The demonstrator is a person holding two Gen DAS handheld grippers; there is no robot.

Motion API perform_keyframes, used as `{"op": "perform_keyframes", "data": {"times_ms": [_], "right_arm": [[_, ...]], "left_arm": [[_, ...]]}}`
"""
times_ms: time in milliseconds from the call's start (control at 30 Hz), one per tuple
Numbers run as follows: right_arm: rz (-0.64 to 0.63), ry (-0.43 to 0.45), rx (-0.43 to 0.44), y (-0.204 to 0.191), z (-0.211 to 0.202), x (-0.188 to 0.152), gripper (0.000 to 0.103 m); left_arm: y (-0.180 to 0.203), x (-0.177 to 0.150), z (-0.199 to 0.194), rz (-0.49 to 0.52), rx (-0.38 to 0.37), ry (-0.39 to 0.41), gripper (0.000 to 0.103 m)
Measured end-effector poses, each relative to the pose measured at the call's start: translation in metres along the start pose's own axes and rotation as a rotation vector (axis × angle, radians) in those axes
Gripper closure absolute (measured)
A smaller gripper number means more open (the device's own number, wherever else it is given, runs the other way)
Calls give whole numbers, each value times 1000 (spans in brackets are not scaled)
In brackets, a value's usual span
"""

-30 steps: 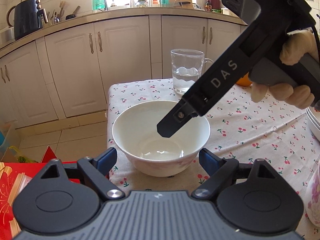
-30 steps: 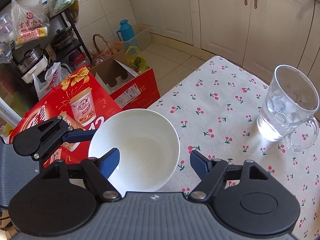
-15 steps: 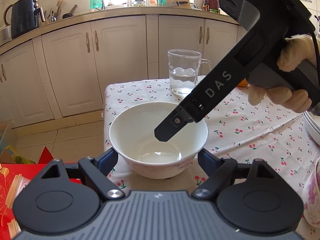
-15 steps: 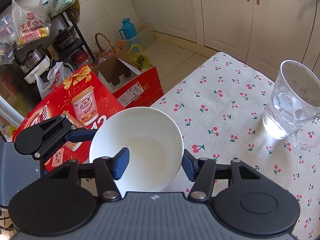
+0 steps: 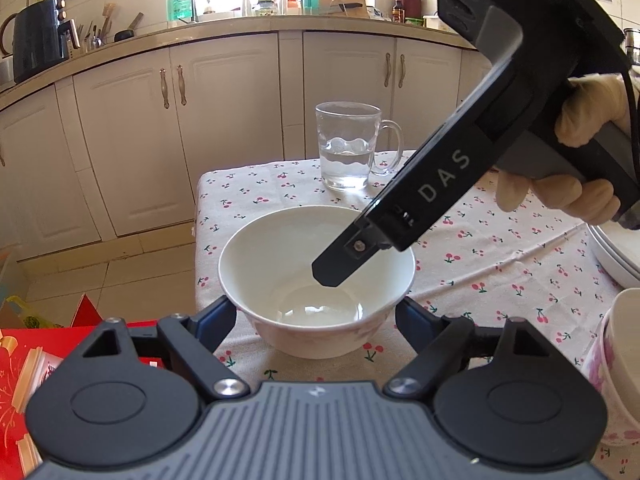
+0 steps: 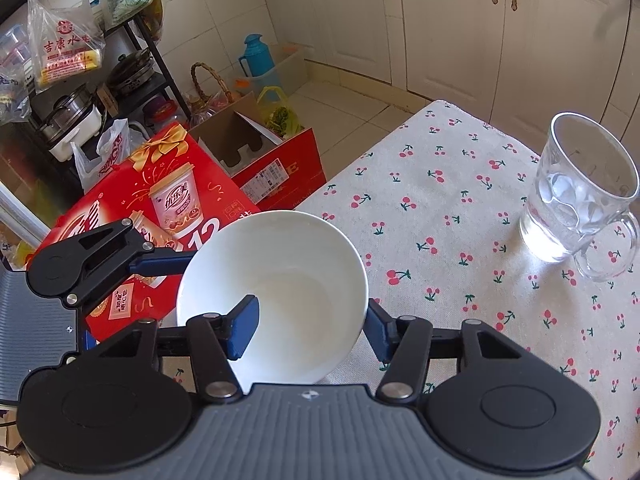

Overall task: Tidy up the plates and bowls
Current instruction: 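Lift and carry the white bowl with the right tool toward the nested bowls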

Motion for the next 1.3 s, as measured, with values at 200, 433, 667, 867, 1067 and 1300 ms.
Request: {"op": "perform_keyframes", "data": {"times_ms": [200,433,667,867,1067,1300], "right_arm": [[-11,6,1,-6,-17,-11,41],[-24,24,5,-17,-43,-27,41],[-33,54,10,-29,-76,-48,41],[-34,76,10,-37,-103,-72,41],[-46,104,-3,-45,-131,-96,41],[-48,128,-27,-46,-156,-126,40]], "left_arm": [[11,0,-12,11,-7,0,17],[29,3,-35,25,-15,3,17],[52,9,-65,44,-23,17,17],[73,12,-88,71,-34,29,17],[97,14,-107,97,-42,44,17],[124,14,-121,127,-68,52,17]]}}
Point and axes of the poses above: each gripper's, at about its wrist camera, not at the fingertips, and z roughly the way its jaws point, y to its right, x to its top, the point moved 4 cm from there along z, roughly the way its jaws point, and after that the axes turned 6 degrees about z, right-handed, at the moved point
